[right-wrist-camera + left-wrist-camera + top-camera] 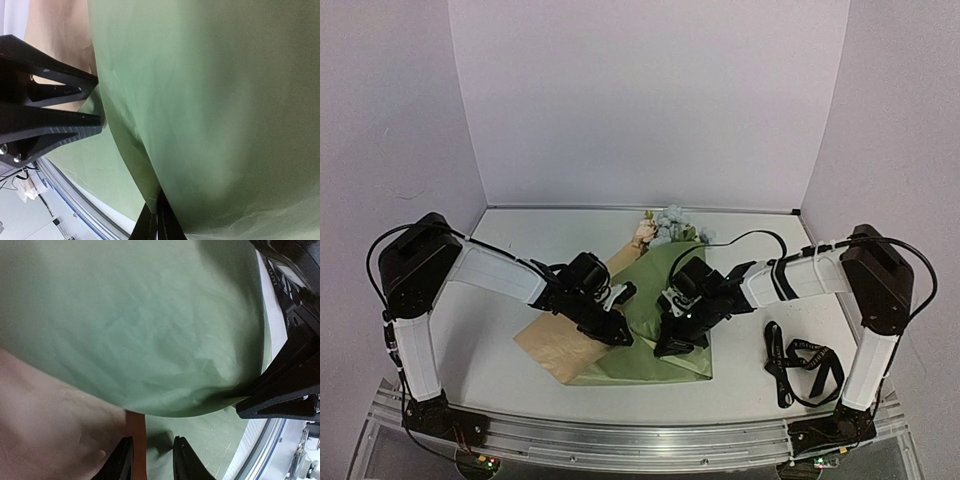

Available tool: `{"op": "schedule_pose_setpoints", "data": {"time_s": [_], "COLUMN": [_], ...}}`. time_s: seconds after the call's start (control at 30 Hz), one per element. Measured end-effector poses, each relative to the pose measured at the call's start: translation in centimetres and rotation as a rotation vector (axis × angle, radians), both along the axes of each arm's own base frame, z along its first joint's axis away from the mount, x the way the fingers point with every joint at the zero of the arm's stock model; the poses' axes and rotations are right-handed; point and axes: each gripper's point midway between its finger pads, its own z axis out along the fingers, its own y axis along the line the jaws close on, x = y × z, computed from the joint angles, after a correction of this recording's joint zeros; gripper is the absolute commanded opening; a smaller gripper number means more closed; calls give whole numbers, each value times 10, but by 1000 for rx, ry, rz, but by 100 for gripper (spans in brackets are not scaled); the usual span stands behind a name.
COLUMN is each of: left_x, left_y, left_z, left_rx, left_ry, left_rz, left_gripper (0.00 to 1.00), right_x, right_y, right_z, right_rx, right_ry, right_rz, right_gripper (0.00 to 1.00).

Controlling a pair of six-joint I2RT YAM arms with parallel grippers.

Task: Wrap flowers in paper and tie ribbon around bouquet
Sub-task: Fold the one-fourth-folded wrapping paper at the center of the board.

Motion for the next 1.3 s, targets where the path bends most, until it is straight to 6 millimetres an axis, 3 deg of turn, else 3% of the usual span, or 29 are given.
{"op": "schedule_pose_setpoints", "data": {"time_s": [0.2, 0.5, 0.67, 0.77, 0.87, 1.1, 1.3], "left_x": [2, 37, 69, 79, 81, 74, 79], "left_y": [12, 23, 7, -5, -10, -9, -2], "left_z": [9, 38, 63, 68, 60, 17, 5], "left_rx": [-3, -67, -124, -147, -147, -110, -102], "left_ry": [-8, -40, -95, -122, -117, -41, -12], "left_rz": [36, 116, 106, 82, 54, 3, 19], "left_gripper": [47, 48, 47, 46, 44, 39, 37], "right_x": [-1, -2, -3, -1, 0, -2, -6], "right_y": [2, 13, 16, 14, 13, 12, 16], "right_z": [1, 8, 6, 4, 4, 1, 5], "right_rx": [10, 56, 71, 69, 76, 93, 117], "right_ry": [7, 45, 70, 83, 102, 155, 188], "right_rz": [4, 21, 27, 19, 11, 8, 22], "right_gripper": [1, 1, 0, 0, 2, 8, 28]}}
